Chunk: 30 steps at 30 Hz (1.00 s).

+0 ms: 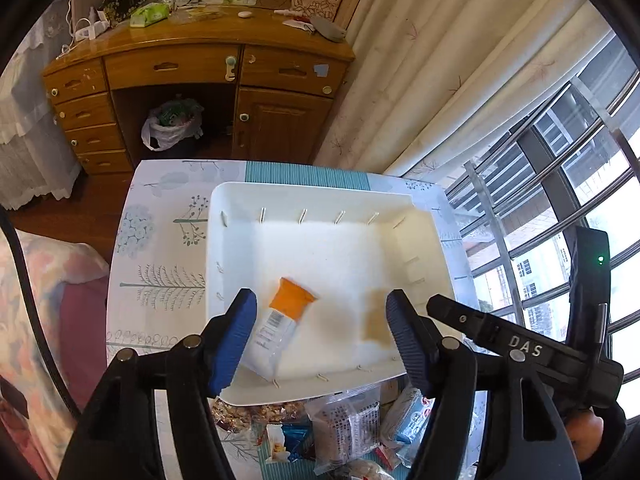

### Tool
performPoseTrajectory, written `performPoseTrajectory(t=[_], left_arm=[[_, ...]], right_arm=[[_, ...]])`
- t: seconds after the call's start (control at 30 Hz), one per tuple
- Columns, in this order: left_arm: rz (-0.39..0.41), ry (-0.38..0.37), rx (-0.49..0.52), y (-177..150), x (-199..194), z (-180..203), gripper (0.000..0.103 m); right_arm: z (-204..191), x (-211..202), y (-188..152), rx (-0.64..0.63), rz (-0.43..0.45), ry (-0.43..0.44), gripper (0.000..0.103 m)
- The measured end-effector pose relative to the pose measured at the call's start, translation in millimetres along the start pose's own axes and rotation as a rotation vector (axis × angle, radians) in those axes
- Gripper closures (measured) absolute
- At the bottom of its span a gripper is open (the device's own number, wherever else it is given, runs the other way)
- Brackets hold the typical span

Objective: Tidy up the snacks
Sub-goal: 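Carry both snacks over the white tray and release them inside, then move both tools back over the remaining snack pile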

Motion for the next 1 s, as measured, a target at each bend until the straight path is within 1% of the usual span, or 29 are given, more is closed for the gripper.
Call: performPoseTrajectory(t=[0.07,0.23,0.37,0.43,0.5,0.63,0.73,0.9,1.0], left_arm=[[-0.006,0.003,-0.01,-1.6,-0.9,-1.0,0.033],[-0.011,-0.002,-0.027,-13.8,-6.7,-6.1,0.033],[-0.023,-0.007,-0.037,-28.0,-9.5,-10.2,0.033],[-0.028,-0.005,-0.043,-36.5,-10.9,-12.7,0.033],[-0.057,0.016,-0.043,-48.8,-11.7,-14.1,0.033],[-0.078,0.039,-0.046,-72.0,-15.7,-15.2,0.033],[-0.09,0.047,-0.053,-92.6,-20.9,-12.2,0.033],[-0.079,0.067,-0.057,-121.2,-29.8,0.6,0.033],[-0.056,0.079,-0.071,-137.7,-36.4,11.9,0.033]], right_arm=[[2.0,-3.8,-2.3,0.01,0.01,-0.002,0.022],[5.8,-16.4,-14.4,0.029,0.038,-0.005,0.022],[8.4,-26.5,-32.3,0.032,0.085,-0.092,0.022],[11.8,-29.8,-42.3,0.034,0.097,-0.104,0.022],[16.5,-33.4,-53.9,0.046,0.104,-0.106,0.022],[24.2,-43.2,-79.0,0.052,0.129,-0.106,0.022],[30.0,-49.0,-97.4,0.041,0.146,-0.077,0.022],[43.1,-56.0,-122.6,0.002,0.167,-0.047,0.022],[52.3,-62.5,-134.4,-0.034,0.174,-0.037,0.022]])
Point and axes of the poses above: each gripper's, at about its wrist camera, not at the fingertips, and x roughly the way its jaws point, z to its right, y to its top, the point moved 2 cm from there along x, roughly the way its jaws point, and after that the axes turned 14 degrees about -z, right-handed, at the moved point
